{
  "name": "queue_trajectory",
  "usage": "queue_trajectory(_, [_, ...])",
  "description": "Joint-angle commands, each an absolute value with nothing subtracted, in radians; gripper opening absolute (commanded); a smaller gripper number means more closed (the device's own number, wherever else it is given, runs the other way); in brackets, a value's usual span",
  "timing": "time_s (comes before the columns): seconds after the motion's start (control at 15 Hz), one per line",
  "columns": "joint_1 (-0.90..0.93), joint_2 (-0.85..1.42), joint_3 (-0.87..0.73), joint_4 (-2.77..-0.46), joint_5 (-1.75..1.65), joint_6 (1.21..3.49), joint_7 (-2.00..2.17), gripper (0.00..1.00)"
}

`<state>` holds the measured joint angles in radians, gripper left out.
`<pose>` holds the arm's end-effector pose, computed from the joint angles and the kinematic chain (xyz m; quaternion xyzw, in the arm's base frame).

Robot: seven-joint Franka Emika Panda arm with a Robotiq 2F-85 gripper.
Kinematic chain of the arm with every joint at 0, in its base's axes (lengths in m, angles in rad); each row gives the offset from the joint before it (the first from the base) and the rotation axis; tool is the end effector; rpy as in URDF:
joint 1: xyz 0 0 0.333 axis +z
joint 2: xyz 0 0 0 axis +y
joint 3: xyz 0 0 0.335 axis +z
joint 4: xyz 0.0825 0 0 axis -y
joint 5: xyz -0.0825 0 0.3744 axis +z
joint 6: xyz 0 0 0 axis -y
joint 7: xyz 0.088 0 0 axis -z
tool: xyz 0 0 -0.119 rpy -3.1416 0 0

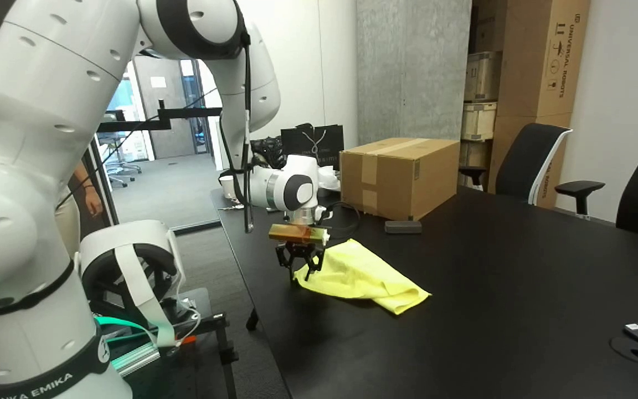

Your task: Fold the yellow cloth

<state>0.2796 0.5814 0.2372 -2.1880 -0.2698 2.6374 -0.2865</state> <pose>0.4642 0.2769 0.1285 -0.8725 -0.4860 0.0513 0.0013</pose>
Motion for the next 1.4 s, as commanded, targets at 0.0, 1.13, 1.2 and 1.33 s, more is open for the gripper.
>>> queue_trajectory(0.0, [0.299,0.567,0.220,-2.191,-0.288,2.623,-0.258,0.14])
queue_trajectory(1.13, [0.354,0.476,0.182,-1.943,-0.543,2.084,-0.280,0.05])
queue_trajectory(1.2, [0.351,0.480,0.185,-1.914,-0.557,2.069,-0.303,0.04])
queue_trajectory(1.33, [0.354,0.530,0.182,-1.840,-0.607,2.062,-0.334,0.04])
